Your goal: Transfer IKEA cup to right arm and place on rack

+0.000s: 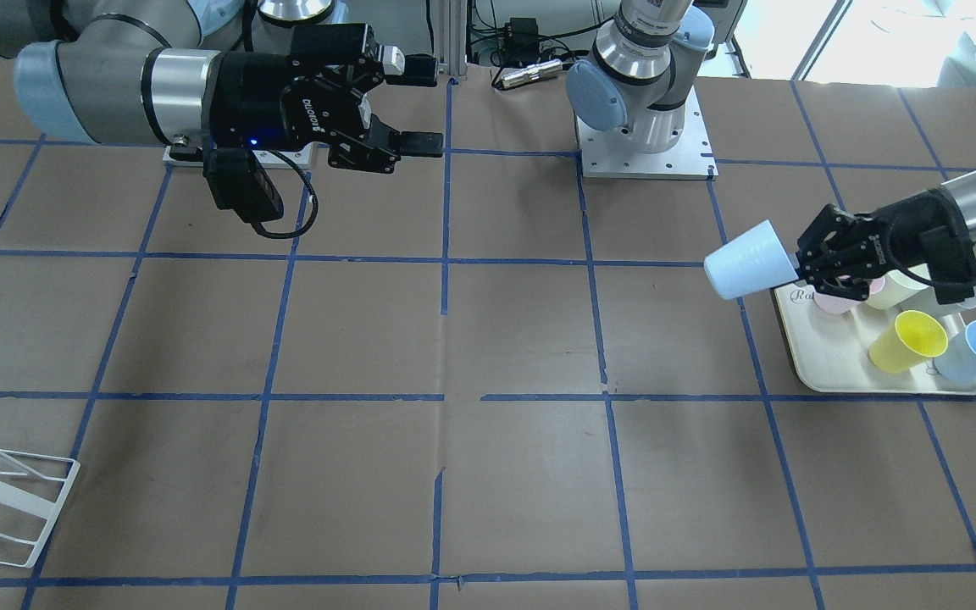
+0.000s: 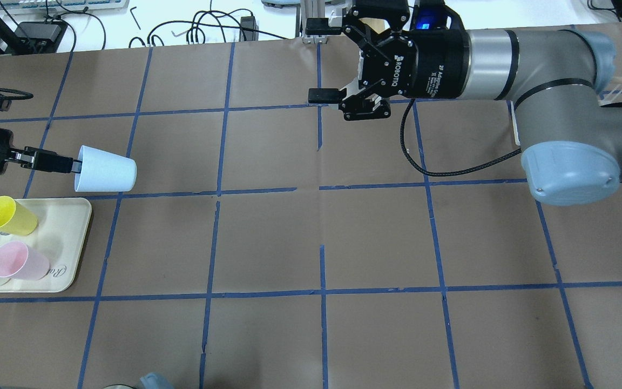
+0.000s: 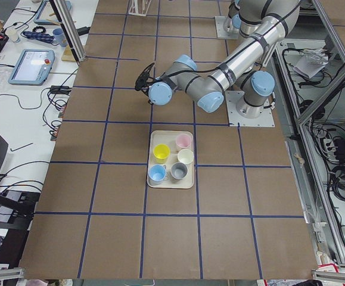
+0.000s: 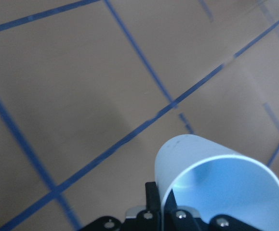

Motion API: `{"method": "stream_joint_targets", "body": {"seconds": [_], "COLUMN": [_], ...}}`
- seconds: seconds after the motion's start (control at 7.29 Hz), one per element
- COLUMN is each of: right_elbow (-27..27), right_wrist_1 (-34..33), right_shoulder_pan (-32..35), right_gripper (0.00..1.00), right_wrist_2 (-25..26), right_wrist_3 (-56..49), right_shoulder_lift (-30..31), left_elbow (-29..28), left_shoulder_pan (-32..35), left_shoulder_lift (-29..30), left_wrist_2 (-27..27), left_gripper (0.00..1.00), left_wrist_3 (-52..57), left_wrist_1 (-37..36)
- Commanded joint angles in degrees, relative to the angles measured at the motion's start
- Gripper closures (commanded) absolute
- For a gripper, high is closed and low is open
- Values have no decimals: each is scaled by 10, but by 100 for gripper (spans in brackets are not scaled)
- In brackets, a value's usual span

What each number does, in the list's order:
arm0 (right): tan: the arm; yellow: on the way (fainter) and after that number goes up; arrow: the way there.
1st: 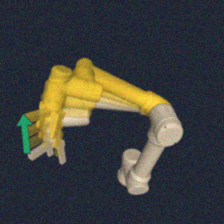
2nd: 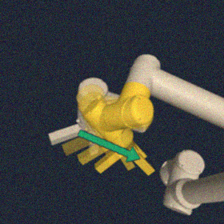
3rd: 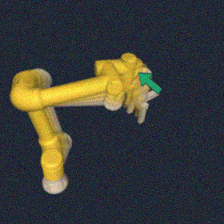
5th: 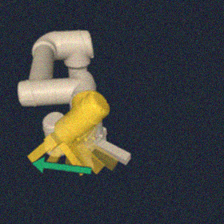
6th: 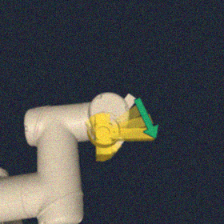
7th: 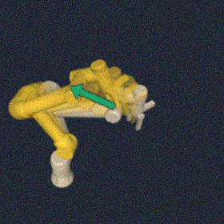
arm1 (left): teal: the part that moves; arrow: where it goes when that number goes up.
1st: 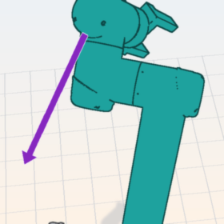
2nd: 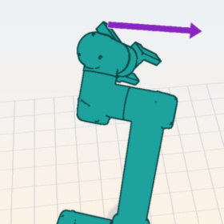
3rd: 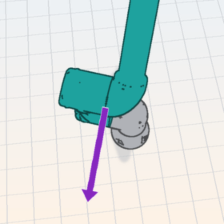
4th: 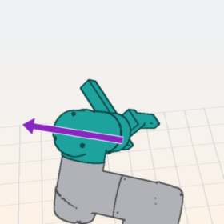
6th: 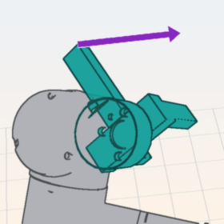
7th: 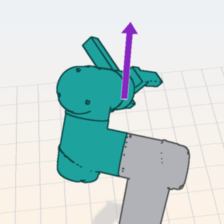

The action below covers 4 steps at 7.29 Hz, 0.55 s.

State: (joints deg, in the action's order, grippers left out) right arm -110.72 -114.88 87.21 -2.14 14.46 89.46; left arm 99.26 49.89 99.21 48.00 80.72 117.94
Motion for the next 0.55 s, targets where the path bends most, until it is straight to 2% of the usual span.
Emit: {"method": "stream_joint_targets", "body": {"seconds": [0.0, 0.14, 0.41], "right_elbow": [9, 10, 10], "right_wrist_1": [-3, -3, -3], "right_shoulder_pan": [4, 4, 5], "right_gripper": [0, 0, 0], "right_wrist_2": [-10, -13, -12], "right_wrist_3": [0, 2, 3], "right_shoulder_lift": [-15, -18, -19], "left_elbow": [-6, -6, -6], "left_shoulder_pan": [6, 42, 157], "left_shoulder_lift": [-3, -9, -17], "left_wrist_2": [-47, -91, -214], "left_gripper": [100, 100, 100], "left_wrist_3": [27, 29, 1], "left_wrist_1": [236, 256, 286]}}
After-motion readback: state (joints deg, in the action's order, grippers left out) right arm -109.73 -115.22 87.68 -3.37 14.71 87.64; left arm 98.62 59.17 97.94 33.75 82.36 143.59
